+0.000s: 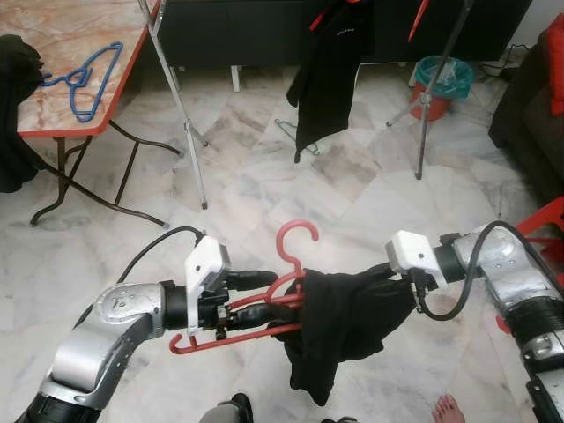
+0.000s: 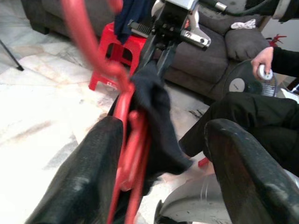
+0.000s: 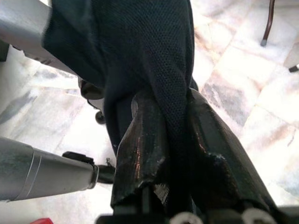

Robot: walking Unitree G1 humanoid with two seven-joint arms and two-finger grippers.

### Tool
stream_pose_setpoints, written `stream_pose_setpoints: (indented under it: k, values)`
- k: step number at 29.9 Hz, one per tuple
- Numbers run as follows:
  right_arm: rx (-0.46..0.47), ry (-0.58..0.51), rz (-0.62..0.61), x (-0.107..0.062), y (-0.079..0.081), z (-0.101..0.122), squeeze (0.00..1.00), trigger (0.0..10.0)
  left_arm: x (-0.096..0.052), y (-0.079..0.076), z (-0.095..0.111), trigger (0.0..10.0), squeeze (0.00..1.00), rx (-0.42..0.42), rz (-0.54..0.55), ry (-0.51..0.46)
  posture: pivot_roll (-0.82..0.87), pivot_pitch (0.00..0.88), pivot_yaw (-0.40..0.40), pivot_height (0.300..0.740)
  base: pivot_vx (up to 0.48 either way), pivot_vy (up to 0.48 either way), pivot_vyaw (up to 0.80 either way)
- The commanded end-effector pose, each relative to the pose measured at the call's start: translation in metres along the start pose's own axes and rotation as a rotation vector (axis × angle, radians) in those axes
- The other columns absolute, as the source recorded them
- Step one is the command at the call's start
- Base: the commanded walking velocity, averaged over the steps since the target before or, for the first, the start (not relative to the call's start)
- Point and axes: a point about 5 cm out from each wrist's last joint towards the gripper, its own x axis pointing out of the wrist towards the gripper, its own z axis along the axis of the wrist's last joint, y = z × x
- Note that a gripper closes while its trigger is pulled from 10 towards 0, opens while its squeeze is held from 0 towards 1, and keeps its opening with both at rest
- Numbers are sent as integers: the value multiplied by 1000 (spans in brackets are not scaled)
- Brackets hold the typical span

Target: Hang hanger

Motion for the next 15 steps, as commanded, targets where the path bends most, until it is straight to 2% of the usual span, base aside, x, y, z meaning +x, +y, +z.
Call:
stream_pose_setpoints:
  k: [1,9,12,13,14,15]
  values:
    - [-7,9,-12,-2,1,-2,0,0,-4,-3,5,10000,1000,32,-12,-13,32,169,1,740,0,0,0]
    - [-13,51,-42,0,0,-7,0,0,-9,0,5,10000,1000,33,0,0,36,170,1,740,0,0,0]
    - [-13,65,-82,-1,-2,-9,0,0,-14,5,1,10000,1000,41,58,27,36,169,2,740,0,0,0]
    - [-8,65,-105,-1,-2,-10,0,0,-18,12,-3,10000,1000,59,130,57,36,169,2,740,0,0,0]
    - [-8,65,-105,-1,-2,-10,0,0,-18,12,-3,10000,1000,59,130,57,36,169,2,740,0,0,0]
    - [-4,68,-116,-1,-2,-11,0,0,-22,17,-6,10000,1000,71,184,67,37,167,1,740,0,0,0]
